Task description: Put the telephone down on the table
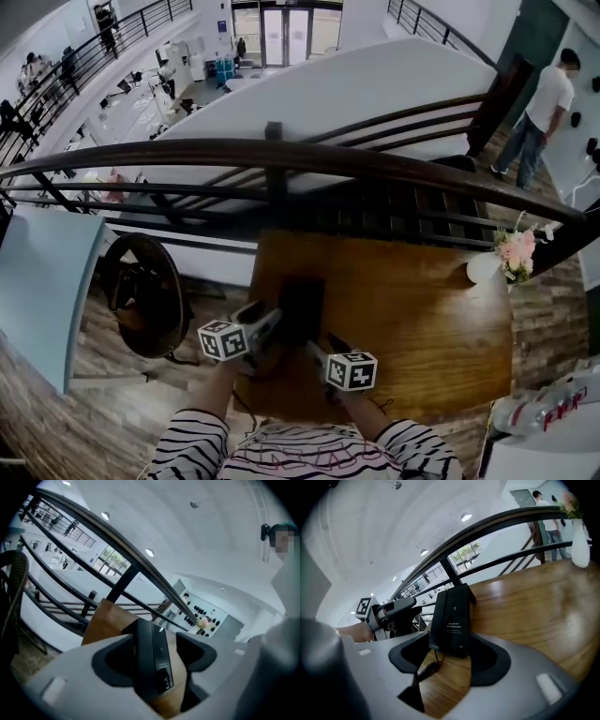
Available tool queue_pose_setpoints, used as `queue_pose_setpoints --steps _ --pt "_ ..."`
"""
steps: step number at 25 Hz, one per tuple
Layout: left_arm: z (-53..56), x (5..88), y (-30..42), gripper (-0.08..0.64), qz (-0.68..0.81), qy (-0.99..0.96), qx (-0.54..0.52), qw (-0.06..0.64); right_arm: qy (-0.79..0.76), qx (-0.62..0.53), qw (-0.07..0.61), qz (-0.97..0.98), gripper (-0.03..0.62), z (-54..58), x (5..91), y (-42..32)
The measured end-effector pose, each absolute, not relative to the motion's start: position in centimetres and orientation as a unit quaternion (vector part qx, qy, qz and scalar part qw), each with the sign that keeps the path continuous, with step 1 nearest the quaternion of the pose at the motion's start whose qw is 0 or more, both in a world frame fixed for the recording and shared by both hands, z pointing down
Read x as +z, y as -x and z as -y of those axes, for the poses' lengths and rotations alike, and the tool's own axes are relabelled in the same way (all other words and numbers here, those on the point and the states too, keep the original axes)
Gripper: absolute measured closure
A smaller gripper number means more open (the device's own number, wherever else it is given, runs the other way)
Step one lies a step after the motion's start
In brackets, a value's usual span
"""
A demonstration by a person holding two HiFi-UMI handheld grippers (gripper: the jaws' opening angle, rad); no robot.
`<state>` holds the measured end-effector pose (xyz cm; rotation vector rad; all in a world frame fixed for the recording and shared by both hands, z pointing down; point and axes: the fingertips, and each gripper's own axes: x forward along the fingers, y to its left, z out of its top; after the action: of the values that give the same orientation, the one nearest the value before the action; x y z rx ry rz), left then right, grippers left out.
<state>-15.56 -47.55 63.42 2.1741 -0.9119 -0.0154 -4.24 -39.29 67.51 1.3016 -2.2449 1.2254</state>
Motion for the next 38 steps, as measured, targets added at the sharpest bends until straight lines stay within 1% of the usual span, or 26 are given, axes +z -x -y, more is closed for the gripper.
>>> queue_pose_setpoints --steps 3,9,15,24,26,28,34,38 --pt "45.3 62.0 15.9 0.282 0.364 -0.858 -0.008 0.362 -0.460 0.407 0.122 0.779 0.350 37.7 66.1 4.2" --pt "39.3 59.5 16.2 0.346 0.346 -0.878 -0.010 0.330 -0.479 0.383 0.091 0.785 0.368 33.5 63.6 5.0" --pt "32.9 57.6 16.3 0.383 0.337 -0.895 0.014 0.290 -0.504 0.362 0.061 0.782 0.410 28.5 61.6 4.9" --pt "23.8 55.0 17.6 0.506 0.310 -0.915 0.009 0.259 -0.557 0.334 0.036 0.759 0.519 20.4 59.3 4.9" --pt "22.3 54.7 18.0 0.554 0.313 -0.915 0.007 0.255 -0.562 0.326 0.034 0.760 0.556 19.0 58.6 5.0" --pt "20.9 54.5 18.2 0.557 0.316 -0.914 0.004 0.256 -0.563 0.319 0.032 0.762 0.592 17.8 58.0 4.9" --pt "17.3 54.1 18.1 0.557 0.335 -0.905 0.004 0.260 -0.544 0.320 0.029 0.775 0.592 14.5 57.2 4.5" --pt "15.3 53.5 17.2 0.557 0.357 -0.901 0.010 0.245 -0.519 0.322 0.042 0.791 0.592 12.5 57.2 3.9"
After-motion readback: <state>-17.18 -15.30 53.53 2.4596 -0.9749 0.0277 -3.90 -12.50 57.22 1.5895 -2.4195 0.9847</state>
